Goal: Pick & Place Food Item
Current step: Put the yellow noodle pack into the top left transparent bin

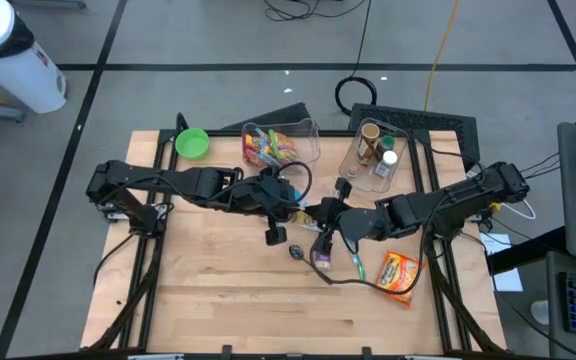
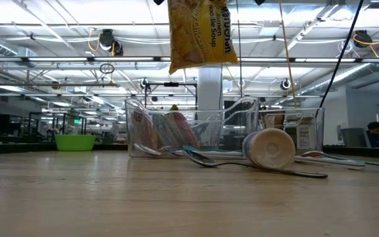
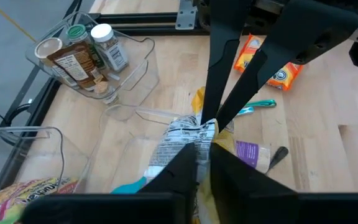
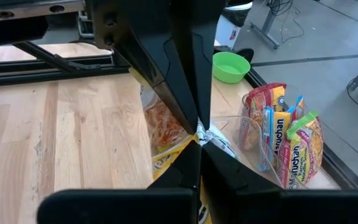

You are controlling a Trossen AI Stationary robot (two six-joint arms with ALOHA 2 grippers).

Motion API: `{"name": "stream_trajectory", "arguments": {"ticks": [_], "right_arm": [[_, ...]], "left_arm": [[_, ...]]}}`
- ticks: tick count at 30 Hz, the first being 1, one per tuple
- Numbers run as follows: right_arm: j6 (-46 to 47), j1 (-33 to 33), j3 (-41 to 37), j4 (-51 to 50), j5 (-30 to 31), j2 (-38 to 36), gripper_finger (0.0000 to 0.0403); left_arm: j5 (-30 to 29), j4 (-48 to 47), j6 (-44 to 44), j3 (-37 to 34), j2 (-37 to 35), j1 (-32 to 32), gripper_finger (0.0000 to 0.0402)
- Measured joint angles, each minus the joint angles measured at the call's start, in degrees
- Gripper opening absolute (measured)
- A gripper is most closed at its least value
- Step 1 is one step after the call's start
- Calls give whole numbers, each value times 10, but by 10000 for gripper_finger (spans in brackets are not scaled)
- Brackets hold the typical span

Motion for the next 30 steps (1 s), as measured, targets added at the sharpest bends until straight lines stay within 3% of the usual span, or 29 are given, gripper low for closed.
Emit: {"name": "stream_trajectory", "arguments": {"ticks": [4,14,25,30], "right_arm": [[0,0,0,0,0,0,0],[-33,1,0,0,-1,0,12],[-74,1,0,-1,0,-25,166],[-78,1,0,-5,1,-57,211]], "left_arm": [[1,0,0,0,0,3,7],[0,2,3,0,0,3,3],[7,-4,7,-1,0,3,1],[9,-2,22,-1,0,4,1]]}}
